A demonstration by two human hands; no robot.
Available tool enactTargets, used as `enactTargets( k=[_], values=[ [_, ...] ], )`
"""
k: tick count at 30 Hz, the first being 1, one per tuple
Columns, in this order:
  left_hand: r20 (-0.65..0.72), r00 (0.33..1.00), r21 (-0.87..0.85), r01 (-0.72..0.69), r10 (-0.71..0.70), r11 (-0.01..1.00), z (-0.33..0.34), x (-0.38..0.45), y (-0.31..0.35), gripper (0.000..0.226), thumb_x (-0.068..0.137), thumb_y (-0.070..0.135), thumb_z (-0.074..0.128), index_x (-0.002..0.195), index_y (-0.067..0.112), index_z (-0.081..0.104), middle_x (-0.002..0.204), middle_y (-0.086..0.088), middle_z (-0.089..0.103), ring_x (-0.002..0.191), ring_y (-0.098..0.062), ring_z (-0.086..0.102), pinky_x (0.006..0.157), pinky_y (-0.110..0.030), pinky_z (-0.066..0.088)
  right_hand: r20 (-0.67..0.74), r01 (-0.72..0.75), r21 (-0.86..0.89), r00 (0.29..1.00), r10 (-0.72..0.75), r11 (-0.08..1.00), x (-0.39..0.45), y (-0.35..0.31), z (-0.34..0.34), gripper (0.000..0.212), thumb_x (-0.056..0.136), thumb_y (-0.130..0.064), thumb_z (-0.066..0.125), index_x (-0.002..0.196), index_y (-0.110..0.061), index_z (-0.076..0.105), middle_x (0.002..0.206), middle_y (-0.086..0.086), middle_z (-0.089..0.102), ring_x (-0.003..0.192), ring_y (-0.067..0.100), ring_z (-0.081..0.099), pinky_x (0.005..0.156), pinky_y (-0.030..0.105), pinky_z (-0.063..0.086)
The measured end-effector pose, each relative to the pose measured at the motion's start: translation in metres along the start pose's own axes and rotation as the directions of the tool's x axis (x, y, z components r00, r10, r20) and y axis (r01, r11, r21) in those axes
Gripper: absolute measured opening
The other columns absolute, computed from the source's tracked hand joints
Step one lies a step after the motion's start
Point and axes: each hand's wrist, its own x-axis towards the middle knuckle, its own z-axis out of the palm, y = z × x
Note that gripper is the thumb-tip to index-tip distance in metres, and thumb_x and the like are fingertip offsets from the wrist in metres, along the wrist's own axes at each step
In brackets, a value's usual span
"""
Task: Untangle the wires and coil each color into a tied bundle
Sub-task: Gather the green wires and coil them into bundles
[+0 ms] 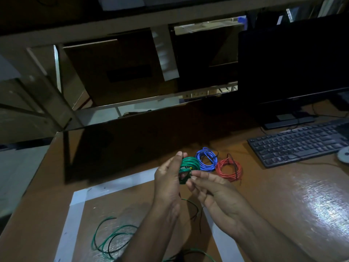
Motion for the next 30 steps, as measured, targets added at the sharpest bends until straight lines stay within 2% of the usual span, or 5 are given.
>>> enactTargets(
  k=[6,9,16,23,30],
  values=[
    [-0.03,1.0,-0.008,0.001,-0.001,1.0,-0.003,0.001,-0.004,0.024,0.094,0.038,0.07,0.096,0.017,0.08,0.109,-0.023,0.076,0.107,-0.04,0.072,0.096,-0.05,0.055,0.011,0.05,0.015,0.999,-0.05,0.999,-0.004,-0.004,-0.001,0.024,0.092,0.016,0.049,0.1,0.013,0.071,0.097,0.024,0.075,0.084,0.024,0.073,0.079,0.026,0.063],
    [-0.022,1.0,-0.008,-0.01,0.01,1.0,-0.003,-0.002,-0.004,0.025,0.094,0.039,0.069,0.098,0.017,0.08,0.109,-0.022,0.076,0.107,-0.037,0.072,0.093,-0.048,0.056,0.018,0.105,-0.091,0.994,-0.104,0.99,-0.006,-0.001,0.001,0.023,0.087,0.016,0.06,0.103,0.008,0.073,0.102,0.022,0.076,0.093,0.024,0.074,0.085,0.027,0.061],
    [0.017,0.999,0.008,-0.045,0.045,0.999,-0.003,-0.01,-0.006,0.025,0.097,0.034,0.066,0.1,0.012,0.079,0.108,-0.021,0.076,0.092,-0.029,0.073,0.082,-0.041,0.057,-0.004,0.338,-0.358,0.932,-0.363,0.87,-0.01,0.0,0.004,0.016,0.089,-0.001,0.07,0.1,-0.01,0.076,0.089,0.01,0.079,0.082,0.02,0.076,0.079,0.026,0.061],
    [0.138,0.984,0.044,-0.116,0.109,0.992,-0.002,-0.024,-0.01,0.027,0.102,0.025,0.059,0.105,0.005,0.076,0.091,-0.008,0.077,0.08,-0.014,0.072,0.068,-0.022,0.058,-0.022,0.439,-0.357,0.879,-0.477,0.825,-0.009,0.0,0.001,0.019,0.085,0.001,0.074,0.101,-0.008,0.072,0.088,0.01,0.076,0.078,0.025,0.075,0.068,0.023,0.06],
    [0.178,0.962,0.076,-0.224,0.208,0.972,-0.001,-0.034,-0.01,0.023,0.097,0.029,0.061,0.091,0.018,0.08,0.091,-0.005,0.078,0.085,-0.011,0.072,0.075,-0.023,0.057,0.016,0.471,-0.374,0.865,-0.502,0.799,-0.007,-0.005,-0.005,0.012,0.083,-0.001,0.077,0.092,-0.009,0.074,0.082,0.012,0.077,0.074,0.026,0.076,0.069,0.024,0.059]
  ],
)
